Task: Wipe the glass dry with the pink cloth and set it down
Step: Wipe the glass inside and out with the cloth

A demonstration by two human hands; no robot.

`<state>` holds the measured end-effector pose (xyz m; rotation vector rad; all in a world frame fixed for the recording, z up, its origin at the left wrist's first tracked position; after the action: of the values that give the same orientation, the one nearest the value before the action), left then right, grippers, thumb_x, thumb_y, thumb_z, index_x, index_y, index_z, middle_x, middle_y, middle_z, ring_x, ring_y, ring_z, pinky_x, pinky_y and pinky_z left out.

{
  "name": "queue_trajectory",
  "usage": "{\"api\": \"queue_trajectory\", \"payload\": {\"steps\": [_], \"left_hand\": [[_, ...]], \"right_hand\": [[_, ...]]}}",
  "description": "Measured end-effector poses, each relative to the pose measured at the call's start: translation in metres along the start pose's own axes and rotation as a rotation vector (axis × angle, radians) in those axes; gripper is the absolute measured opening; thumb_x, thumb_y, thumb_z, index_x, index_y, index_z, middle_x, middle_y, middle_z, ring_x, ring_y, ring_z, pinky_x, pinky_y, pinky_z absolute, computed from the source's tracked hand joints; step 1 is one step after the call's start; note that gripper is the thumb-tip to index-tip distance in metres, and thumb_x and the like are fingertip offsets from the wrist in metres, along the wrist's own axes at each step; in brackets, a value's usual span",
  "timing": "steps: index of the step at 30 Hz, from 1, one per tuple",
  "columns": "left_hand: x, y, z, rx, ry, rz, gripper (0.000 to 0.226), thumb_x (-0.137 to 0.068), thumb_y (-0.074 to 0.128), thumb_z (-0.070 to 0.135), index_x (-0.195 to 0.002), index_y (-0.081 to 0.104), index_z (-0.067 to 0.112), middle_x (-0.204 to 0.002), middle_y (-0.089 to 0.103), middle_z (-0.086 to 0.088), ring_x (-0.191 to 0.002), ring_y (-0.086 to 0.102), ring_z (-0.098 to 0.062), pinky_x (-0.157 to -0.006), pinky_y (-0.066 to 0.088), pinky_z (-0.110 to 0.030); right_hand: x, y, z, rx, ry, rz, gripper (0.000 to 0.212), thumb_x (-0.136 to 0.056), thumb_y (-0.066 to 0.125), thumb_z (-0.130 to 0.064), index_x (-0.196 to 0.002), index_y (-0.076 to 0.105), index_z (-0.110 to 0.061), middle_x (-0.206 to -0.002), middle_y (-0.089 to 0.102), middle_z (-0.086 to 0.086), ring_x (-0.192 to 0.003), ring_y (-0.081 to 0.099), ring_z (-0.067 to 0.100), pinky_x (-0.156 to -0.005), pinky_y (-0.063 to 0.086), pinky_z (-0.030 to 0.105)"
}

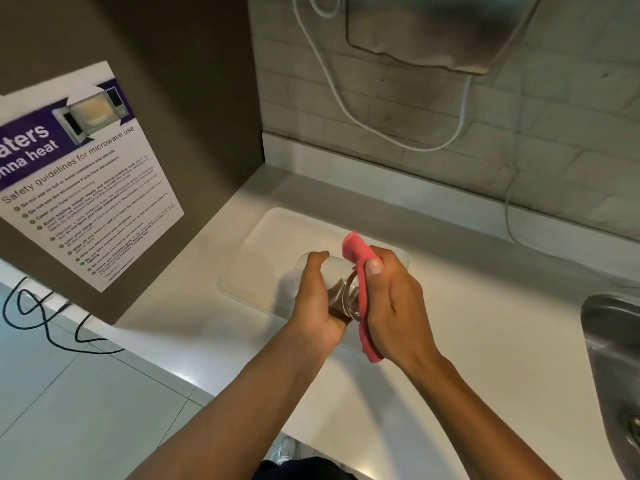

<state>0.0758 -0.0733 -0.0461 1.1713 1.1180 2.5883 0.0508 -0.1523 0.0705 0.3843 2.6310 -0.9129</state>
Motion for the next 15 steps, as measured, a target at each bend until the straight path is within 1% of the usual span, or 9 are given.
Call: {"api": "queue_trajectory", "payload": {"steps": [2,3,4,5,7,8,9,12,15], "left_hand": [[-0.002,-0.003,-0.005,0.07,-0.035,0.008,0.059,-0.091,0.063,0.056,-0.08,0.085,0.002,-0.081,0.079,-0.015,-0.073,0.08,-0.031,-0.069,0.065,-0.038],[-0.003,-0.003,-0.007,0.1,-0.054,0.021,0.065,-0.089,0.064,0.059,-0.07,0.084,0.001,-0.078,0.08,-0.016,-0.066,0.081,-0.032,-0.061,0.066,-0.038],[-0.003,-0.003,-0.009,0.134,-0.07,0.035,0.069,-0.087,0.064,0.062,-0.066,0.083,-0.001,-0.077,0.08,-0.018,-0.062,0.08,-0.034,-0.054,0.065,-0.039],[-0.003,-0.001,-0.011,0.163,-0.086,0.028,0.07,-0.087,0.064,0.063,-0.07,0.084,-0.002,-0.08,0.081,-0.02,-0.063,0.081,-0.035,-0.053,0.065,-0.04],[-0.001,0.003,-0.012,0.146,-0.078,0.015,0.069,-0.092,0.057,0.061,-0.098,0.085,-0.001,-0.1,0.083,-0.02,-0.081,0.083,-0.033,-0.063,0.066,-0.036],[0.002,0.003,-0.011,0.125,-0.064,0.015,0.067,-0.094,0.054,0.06,-0.111,0.083,0.003,-0.108,0.083,-0.018,-0.089,0.083,-0.032,-0.069,0.065,-0.036],[0.004,0.003,-0.01,0.118,-0.062,0.013,0.063,-0.095,0.053,0.059,-0.115,0.081,0.006,-0.108,0.083,-0.015,-0.09,0.083,-0.03,-0.071,0.064,-0.036],[0.007,0.001,-0.006,0.098,-0.033,0.027,0.052,-0.098,0.055,0.053,-0.113,0.079,0.01,-0.094,0.083,-0.01,-0.08,0.082,-0.026,-0.072,0.061,-0.036],[0.011,0.003,-0.004,0.074,-0.007,0.041,0.046,-0.101,0.051,0.049,-0.116,0.076,0.013,-0.093,0.083,-0.009,-0.084,0.082,-0.025,-0.077,0.061,-0.038]], "right_hand": [[0.011,0.004,0.007,-0.144,0.066,0.025,0.033,-0.105,0.028,-0.046,-0.132,0.041,-0.059,-0.125,0.054,-0.031,-0.116,0.056,0.0,-0.09,0.047,0.01],[0.017,0.008,0.008,-0.206,0.077,0.035,0.036,-0.104,0.03,-0.044,-0.139,0.039,-0.05,-0.131,0.052,-0.023,-0.121,0.055,0.006,-0.093,0.05,0.018],[0.023,0.012,0.009,-0.26,0.089,0.036,0.042,-0.104,0.031,-0.044,-0.145,0.036,-0.04,-0.139,0.048,-0.014,-0.126,0.052,0.012,-0.098,0.05,0.026],[0.028,0.014,0.006,-0.268,0.079,0.047,0.049,-0.103,0.03,-0.046,-0.15,0.033,-0.03,-0.147,0.042,-0.009,-0.134,0.045,0.015,-0.104,0.046,0.032],[0.031,0.016,-0.006,-0.147,-0.034,0.058,0.059,-0.104,0.025,-0.048,-0.151,0.033,-0.012,-0.159,0.031,0.002,-0.146,0.029,0.018,-0.117,0.029,0.033],[0.03,0.017,-0.012,-0.056,-0.103,0.048,0.061,-0.105,0.023,-0.046,-0.149,0.036,-0.006,-0.159,0.031,0.007,-0.148,0.024,0.02,-0.12,0.023,0.033],[0.028,0.016,-0.017,0.02,-0.156,0.03,0.061,-0.106,0.021,-0.045,-0.147,0.039,-0.003,-0.158,0.033,0.01,-0.148,0.023,0.021,-0.121,0.02,0.036],[0.019,0.014,-0.023,0.199,-0.298,-0.026,0.059,-0.107,0.019,-0.041,-0.143,0.049,-0.005,-0.152,0.043,0.011,-0.145,0.031,0.025,-0.12,0.021,0.042],[0.009,0.013,-0.024,0.263,-0.361,-0.084,0.05,-0.106,0.023,-0.035,-0.141,0.053,-0.014,-0.143,0.053,0.005,-0.137,0.04,0.02,-0.117,0.027,0.035]]}}
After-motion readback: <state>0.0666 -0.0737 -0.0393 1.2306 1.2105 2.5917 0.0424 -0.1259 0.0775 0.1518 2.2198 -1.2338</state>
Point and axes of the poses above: each hand's wrist, its own x-axis away from the middle knuckle, its own y-axis out of the palm, z = x × y, the point moved 10 cm from there along -x, towards the middle knuckle
